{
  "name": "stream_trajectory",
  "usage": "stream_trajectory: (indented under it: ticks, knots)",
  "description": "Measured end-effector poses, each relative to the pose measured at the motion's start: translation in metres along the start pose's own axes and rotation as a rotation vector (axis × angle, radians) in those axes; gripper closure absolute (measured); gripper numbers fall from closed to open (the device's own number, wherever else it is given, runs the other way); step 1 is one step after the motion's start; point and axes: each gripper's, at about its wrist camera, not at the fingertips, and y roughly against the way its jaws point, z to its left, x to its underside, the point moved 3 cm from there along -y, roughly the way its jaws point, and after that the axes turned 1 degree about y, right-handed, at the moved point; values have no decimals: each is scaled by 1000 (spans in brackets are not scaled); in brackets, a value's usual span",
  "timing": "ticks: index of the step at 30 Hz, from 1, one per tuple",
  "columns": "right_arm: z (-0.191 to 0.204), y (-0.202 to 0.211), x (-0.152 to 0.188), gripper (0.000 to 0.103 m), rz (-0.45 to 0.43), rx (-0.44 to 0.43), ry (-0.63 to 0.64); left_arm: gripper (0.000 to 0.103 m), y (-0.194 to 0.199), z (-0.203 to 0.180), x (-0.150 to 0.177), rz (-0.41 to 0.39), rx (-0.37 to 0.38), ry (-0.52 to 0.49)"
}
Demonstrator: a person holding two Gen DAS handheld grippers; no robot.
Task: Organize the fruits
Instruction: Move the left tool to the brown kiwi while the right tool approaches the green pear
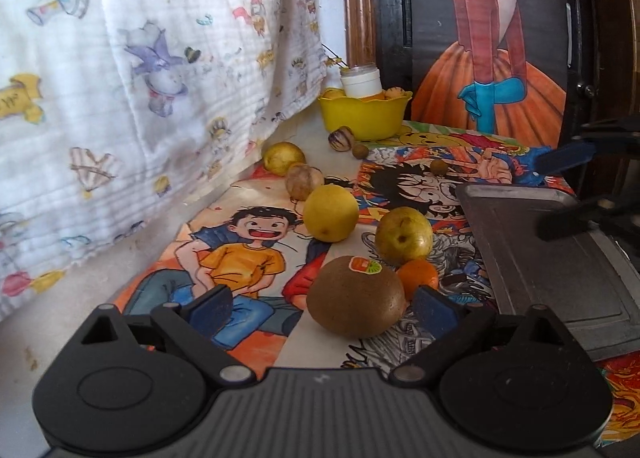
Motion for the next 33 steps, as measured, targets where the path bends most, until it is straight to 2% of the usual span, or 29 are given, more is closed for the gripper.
stream_trajectory:
  ticks: [5,8,16,23,30,33]
  knots:
    - [-22,-28,-8,15,47,-65,-162,9,-14,-2,0,23,16,-8]
    - [-26,-44,-12,14,82,-90,-213,10,-20,-2,-1,29,21,-4]
    - [-25,-84,-19,14,136,-134,-277,18,-34,-4,1,49,51,14]
    - [-34,-112,-16,15,163,-157,-372,24,-36,-4,2,34,83,28]
    - [-39,-129,-13,20,187,-186,-446,25,-43,-5,2,40,94,40]
    - [-39,-131,-12,21,190,-198,-458,31,-45,-2,2,50,112,63]
